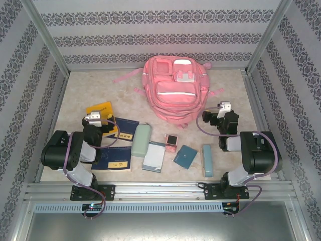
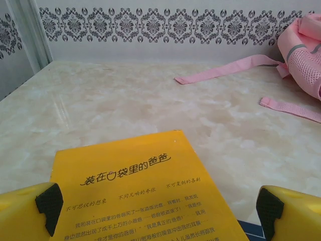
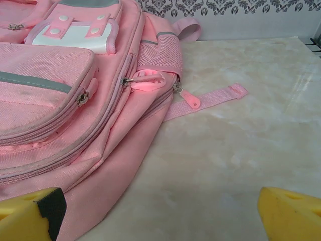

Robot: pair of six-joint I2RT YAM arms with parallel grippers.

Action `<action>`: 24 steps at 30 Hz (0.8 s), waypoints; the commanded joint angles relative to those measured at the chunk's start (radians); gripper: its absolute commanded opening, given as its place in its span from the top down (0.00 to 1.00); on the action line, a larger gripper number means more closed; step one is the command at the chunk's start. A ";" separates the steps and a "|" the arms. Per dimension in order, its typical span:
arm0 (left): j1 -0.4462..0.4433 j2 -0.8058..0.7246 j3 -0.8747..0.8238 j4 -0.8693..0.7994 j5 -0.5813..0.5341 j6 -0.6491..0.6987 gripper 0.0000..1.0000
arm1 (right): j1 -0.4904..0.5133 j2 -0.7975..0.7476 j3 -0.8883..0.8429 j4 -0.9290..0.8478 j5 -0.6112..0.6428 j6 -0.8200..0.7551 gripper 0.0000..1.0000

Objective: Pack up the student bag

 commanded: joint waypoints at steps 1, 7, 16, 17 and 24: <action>0.012 -0.015 -0.019 0.032 0.049 0.014 0.00 | -0.006 -0.016 0.018 0.008 -0.020 -0.010 0.02; 0.009 -0.007 0.001 0.011 0.285 0.108 0.00 | -0.005 -0.016 0.018 0.008 -0.020 -0.010 0.02; 0.009 0.007 -0.006 0.050 0.125 0.050 0.00 | -0.004 -0.016 0.018 0.006 -0.019 -0.010 0.02; 0.009 0.012 -0.008 0.062 0.118 0.049 0.00 | -0.003 -0.017 0.018 0.006 -0.017 -0.013 0.02; 0.009 -0.003 -0.024 0.067 -0.008 -0.001 0.00 | 0.002 -0.017 0.014 0.013 -0.012 -0.013 0.02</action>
